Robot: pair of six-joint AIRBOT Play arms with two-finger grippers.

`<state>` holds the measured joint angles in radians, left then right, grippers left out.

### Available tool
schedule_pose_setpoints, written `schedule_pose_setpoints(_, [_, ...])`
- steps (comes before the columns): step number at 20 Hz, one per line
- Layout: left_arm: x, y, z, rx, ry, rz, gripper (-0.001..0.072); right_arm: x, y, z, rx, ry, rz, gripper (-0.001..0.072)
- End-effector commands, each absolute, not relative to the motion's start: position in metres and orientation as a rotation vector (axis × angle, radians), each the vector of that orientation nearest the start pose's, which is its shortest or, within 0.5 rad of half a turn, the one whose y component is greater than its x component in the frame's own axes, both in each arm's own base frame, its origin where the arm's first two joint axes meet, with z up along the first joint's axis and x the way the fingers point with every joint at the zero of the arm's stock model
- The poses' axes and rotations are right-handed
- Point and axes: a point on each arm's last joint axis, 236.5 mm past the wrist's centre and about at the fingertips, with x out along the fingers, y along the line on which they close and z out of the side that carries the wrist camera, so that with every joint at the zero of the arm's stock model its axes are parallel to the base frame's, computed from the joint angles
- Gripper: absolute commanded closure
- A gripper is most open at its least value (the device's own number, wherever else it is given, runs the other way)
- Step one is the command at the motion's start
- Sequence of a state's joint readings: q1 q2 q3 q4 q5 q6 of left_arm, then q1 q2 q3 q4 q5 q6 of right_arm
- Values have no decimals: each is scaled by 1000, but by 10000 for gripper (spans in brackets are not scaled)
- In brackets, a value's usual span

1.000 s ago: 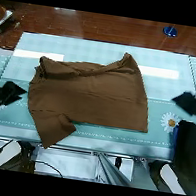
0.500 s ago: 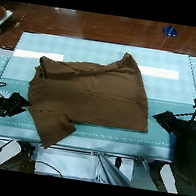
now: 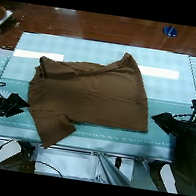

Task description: Fold the shirts.

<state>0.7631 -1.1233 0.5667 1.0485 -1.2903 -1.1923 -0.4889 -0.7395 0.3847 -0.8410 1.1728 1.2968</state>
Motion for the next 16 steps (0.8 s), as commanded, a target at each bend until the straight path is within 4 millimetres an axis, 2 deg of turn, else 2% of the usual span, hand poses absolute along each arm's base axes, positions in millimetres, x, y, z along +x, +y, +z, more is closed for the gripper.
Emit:
schedule_pose_setpoints(1, [210, 39, -90, -910, 1464, -1, 200, 236, 43, -38, 829, 1173, 122, 307])
schedule_pose_setpoints(4, [223, 27, -93, -959, 1442, -51, 200, 237, 43, -37, 829, 1168, 122, 307])
schedule_pose_setpoints(11, [226, 4, -114, -905, 1526, -112, 208, 240, 40, -37, 829, 1155, 108, 306])
schedule_pose_setpoints(12, [228, 4, -115, -896, 1524, -111, 375, 240, 39, -38, 827, 1155, 107, 306])
schedule_pose_setpoints(13, [228, 4, -115, -895, 1523, -112, 624, 239, 34, -41, 804, 1159, 88, 307])
schedule_pose_setpoints(14, [228, 4, -114, -896, 1524, -114, 690, 238, 25, -45, 792, 1163, 50, 307])
schedule_pose_setpoints(16, [227, 3, -112, -896, 1528, -122, 691, 227, 8, -56, 770, 1203, -38, 307])
